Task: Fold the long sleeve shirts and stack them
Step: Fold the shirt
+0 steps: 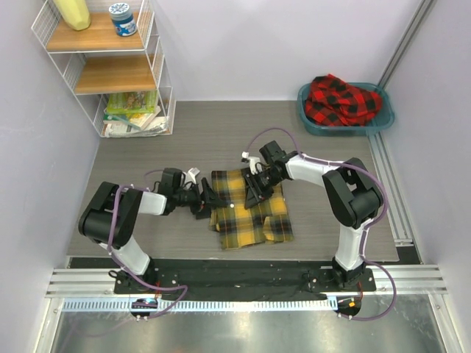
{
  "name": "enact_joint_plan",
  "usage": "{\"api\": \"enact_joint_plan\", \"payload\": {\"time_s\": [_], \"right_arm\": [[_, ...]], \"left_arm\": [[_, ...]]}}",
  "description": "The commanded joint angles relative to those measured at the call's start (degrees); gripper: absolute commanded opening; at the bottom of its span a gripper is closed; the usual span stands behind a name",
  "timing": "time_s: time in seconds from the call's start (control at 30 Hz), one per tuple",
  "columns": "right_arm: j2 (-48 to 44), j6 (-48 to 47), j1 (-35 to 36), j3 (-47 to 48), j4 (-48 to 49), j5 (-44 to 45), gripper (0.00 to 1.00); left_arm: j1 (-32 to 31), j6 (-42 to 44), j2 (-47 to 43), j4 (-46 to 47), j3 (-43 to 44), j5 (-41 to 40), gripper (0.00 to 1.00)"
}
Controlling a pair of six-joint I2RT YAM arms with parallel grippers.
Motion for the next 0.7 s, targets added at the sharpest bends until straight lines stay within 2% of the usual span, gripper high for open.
{"api": "enact_joint_plan", "payload": {"time_s": [0.0, 0.2, 0.23, 0.27, 0.3, 0.33, 0.4, 0.43, 0.53, 0.57, 0.63, 0.67], "right_arm": [[1.53, 1.36, -0.42, 2.61, 4.70, 0.84, 0.36], [1.62, 3.73, -0.42, 2.87, 5.93, -0.65, 0.36], [1.01, 4.09, -0.51, 2.78, 6.10, -1.18, 0.37], [0.57, 4.44, -0.68, 2.87, 6.19, -1.88, 0.39], [0.04, 5.22, -1.03, 2.96, 6.02, -2.24, 0.41], [-1.70, 5.58, -1.65, 2.87, 6.02, -2.85, 0.46], [-3.65, 7.07, -5.06, 2.69, 5.93, -4.25, 0.52], [-5.83, 7.34, -6.30, 2.43, 5.67, -4.70, 0.59], [-9.36, 6.99, -11.66, 1.38, 3.91, -6.37, 0.62], [-11.37, 6.64, -13.93, 1.11, 2.69, -6.55, 0.63], [-13.23, 5.15, -15.62, -0.20, 1.45, -6.98, 0.63], [-14.98, 4.53, -16.23, -0.64, 0.49, -7.07, 0.64]], "left_arm": [[-1.72, 1.29, 3.70, -0.84, 0.21, -8.26, 0.69], [-1.72, 3.22, 3.88, -2.50, 4.95, -6.95, 0.42], [-1.72, 6.36, 3.88, -7.12, 6.09, -6.33, 0.27], [-1.37, 8.83, 3.79, -11.34, 10.10, -5.80, 0.19], [-1.02, 11.64, 3.61, -15.65, 12.23, -5.28, 0.05], [-0.67, 19.49, 3.44, -28.48, 14.86, -6.23, 0.00], [1.17, 27.35, 2.91, -41.37, 22.16, -9.12, 0.00], [1.96, 33.40, 2.91, -51.45, 24.45, -13.23, 0.00], [4.95, 42.14, 2.56, -65.05, 33.94, -20.18, 0.00], [6.35, 46.60, 2.30, -72.66, 36.66, -22.65, 0.00], [6.89, 51.01, 1.68, -79.55, 45.53, -27.05, 0.00], [6.89, 55.30, 1.42, -84.64, 48.61, -32.29, 0.00]]}}
